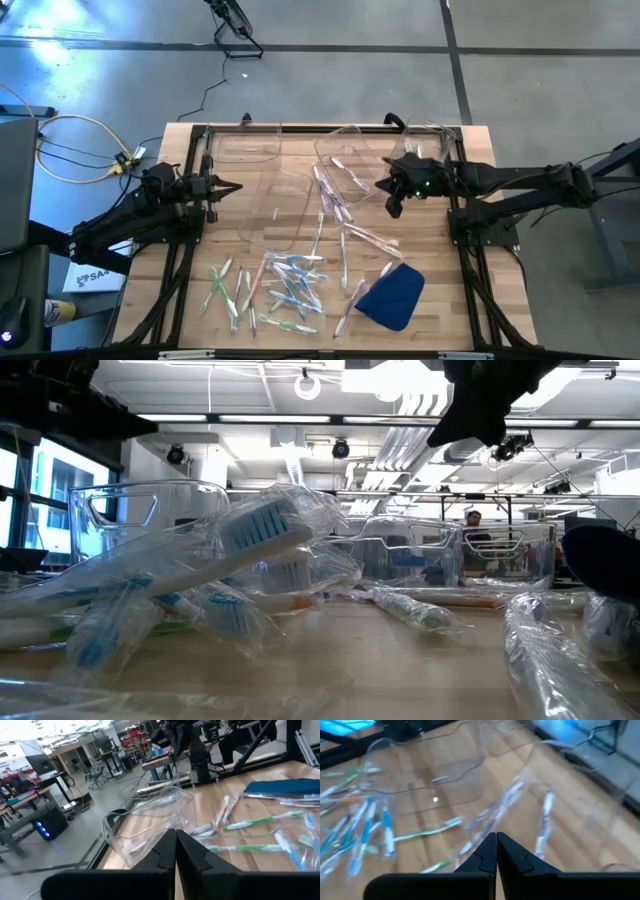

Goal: Pick & Place Toothbrushes
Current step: Put the purple toothbrush into the top center transparent bin

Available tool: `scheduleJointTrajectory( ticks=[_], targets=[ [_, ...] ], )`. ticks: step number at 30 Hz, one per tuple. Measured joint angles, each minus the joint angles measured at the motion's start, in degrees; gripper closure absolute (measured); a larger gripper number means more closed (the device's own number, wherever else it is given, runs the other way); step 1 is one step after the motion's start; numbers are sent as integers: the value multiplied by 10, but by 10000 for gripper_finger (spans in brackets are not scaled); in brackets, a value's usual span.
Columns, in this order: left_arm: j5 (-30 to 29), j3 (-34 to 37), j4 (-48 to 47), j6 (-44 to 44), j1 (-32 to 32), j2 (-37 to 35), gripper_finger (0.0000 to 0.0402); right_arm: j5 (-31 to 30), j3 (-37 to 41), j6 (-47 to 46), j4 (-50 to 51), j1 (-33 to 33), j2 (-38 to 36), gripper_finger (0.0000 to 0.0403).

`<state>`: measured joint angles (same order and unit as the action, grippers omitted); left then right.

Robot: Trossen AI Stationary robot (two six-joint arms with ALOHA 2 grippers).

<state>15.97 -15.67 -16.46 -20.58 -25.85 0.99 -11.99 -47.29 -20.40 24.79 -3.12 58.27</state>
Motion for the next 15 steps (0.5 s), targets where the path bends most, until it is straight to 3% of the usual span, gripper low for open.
scheduleJointTrajectory(
  ticks=[9,15],
  targets=[
    [0,41,11,19,0,0,401,2,0,-51,-17,48,56,401],
    [7,88,88,44,0,0,401,22,0,-49,-41,59,97,401]
  ],
)
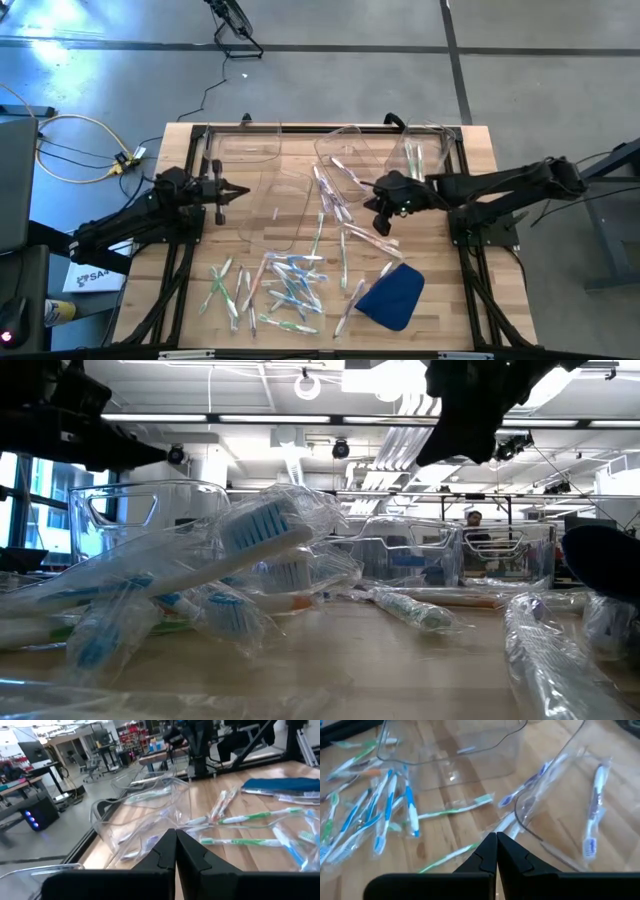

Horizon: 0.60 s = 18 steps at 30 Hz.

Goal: Pick & Place Toothbrushes
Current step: Put the purple toothbrush into the top center transparent bin

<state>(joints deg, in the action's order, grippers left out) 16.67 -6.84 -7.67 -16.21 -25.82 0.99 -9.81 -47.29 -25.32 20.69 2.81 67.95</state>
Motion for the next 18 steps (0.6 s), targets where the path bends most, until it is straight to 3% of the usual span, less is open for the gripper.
scheduleJointTrajectory(
  ticks=[7,12,18],
  targets=[
    [4,14,36,1,0,0,401,24,0,0,-11,1,18,401],
    [-79,14,49,-12,0,0,401,25,0,8,-42,1,18,401],
    [-94,14,101,-13,0,23,401,24,0,45,-67,1,18,401]
  ],
)
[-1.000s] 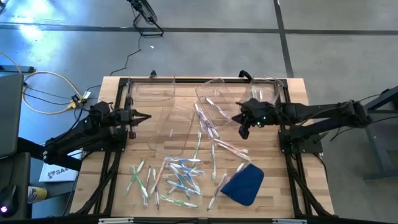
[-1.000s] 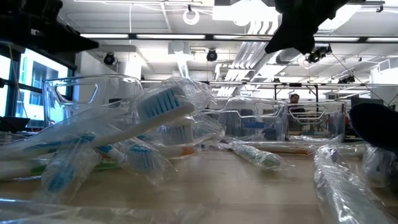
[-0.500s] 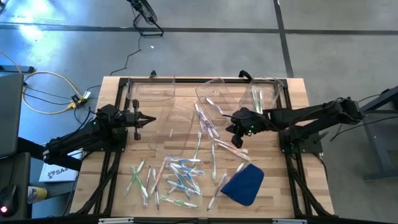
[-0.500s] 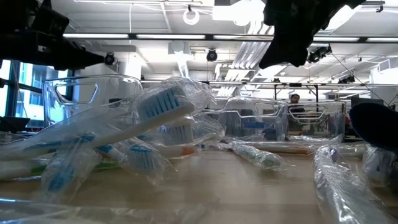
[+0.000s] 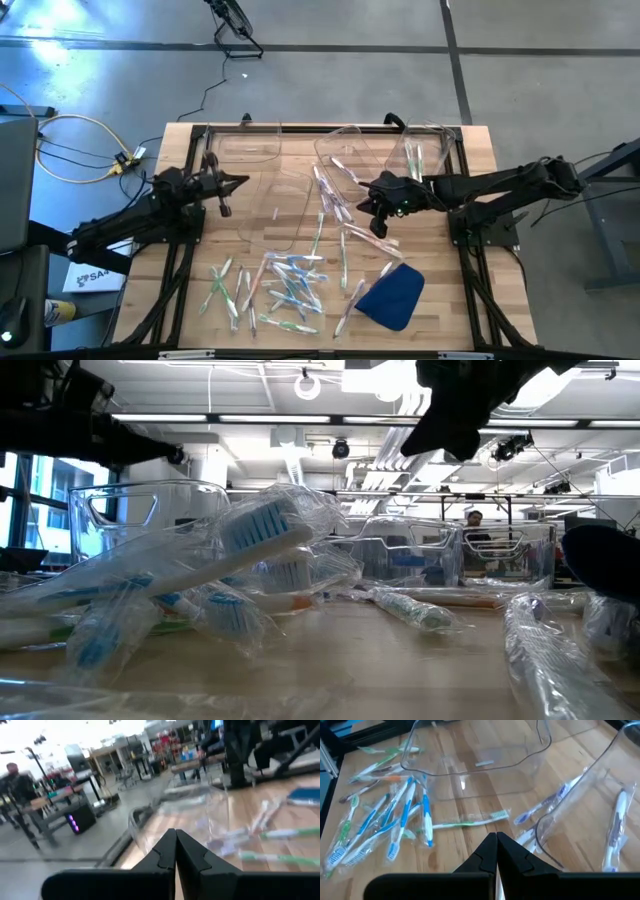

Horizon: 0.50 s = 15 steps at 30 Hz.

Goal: Pick & Place Toothbrushes
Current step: Put the purple toothbrush into the top center transparent bin

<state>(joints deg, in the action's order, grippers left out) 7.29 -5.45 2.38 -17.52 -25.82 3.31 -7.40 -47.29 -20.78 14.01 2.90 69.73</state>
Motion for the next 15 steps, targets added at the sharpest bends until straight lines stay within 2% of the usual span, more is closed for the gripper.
scheduleJointTrajectory(
  ticks=[4,10,15],
  targets=[
    [8,-11,78,0,0,43,401,-2,0,0,-9,-3,0,401],
    [12,-43,82,3,3,128,401,-2,0,0,-10,-4,0,401],
    [3,-50,118,-4,75,200,401,4,0,1,-9,-4,0,401]
  ],
)
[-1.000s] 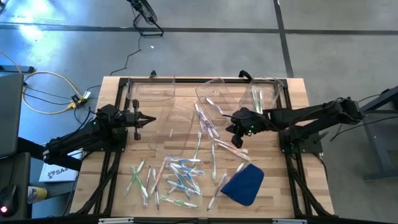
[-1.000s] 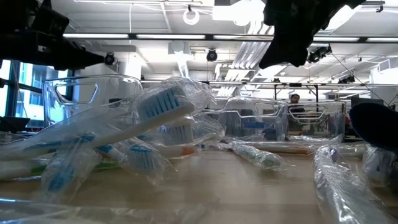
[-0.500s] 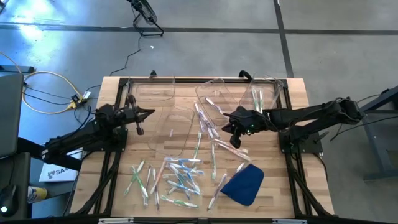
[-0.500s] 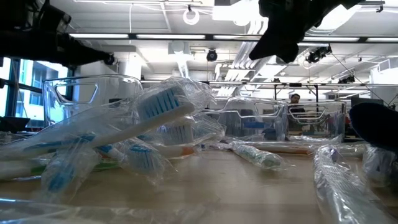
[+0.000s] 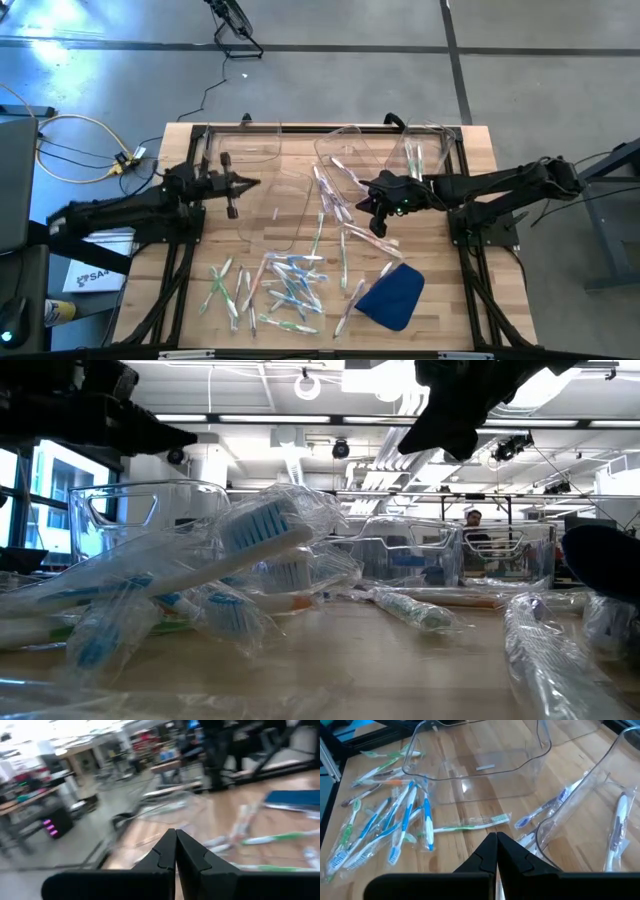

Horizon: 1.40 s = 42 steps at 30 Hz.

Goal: Pick & Place Toothbrushes
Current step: Put the purple toothbrush into the top center transparent bin

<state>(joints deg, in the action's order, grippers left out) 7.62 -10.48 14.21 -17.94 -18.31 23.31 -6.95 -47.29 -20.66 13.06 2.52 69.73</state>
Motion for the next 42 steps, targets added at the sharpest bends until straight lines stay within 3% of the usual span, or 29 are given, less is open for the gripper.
scheduleJointTrajectory(
  ticks=[3,8,13,20,29,32,36,42],
  targets=[
    [-36,0,63,-34,78,44,401,0,0,15,0,0,0,401],
    [-150,0,127,-105,209,87,401,1,0,30,1,0,0,401],
    [-211,0,122,-117,276,88,401,70,0,7,3,0,0,401],
    [-219,0,123,-112,292,88,401,44,0,-77,4,30,0,400],
    [-222,0,108,-103,292,88,401,3,-15,-72,3,104,1,400],
    [-222,0,107,-103,292,88,401,-7,-38,-21,-29,120,8,400],
    [-222,0,100,-103,292,88,401,25,-79,75,-74,137,37,400],
    [-223,0,72,-103,292,88,401,60,-164,185,-23,152,115,400]
  ],
)
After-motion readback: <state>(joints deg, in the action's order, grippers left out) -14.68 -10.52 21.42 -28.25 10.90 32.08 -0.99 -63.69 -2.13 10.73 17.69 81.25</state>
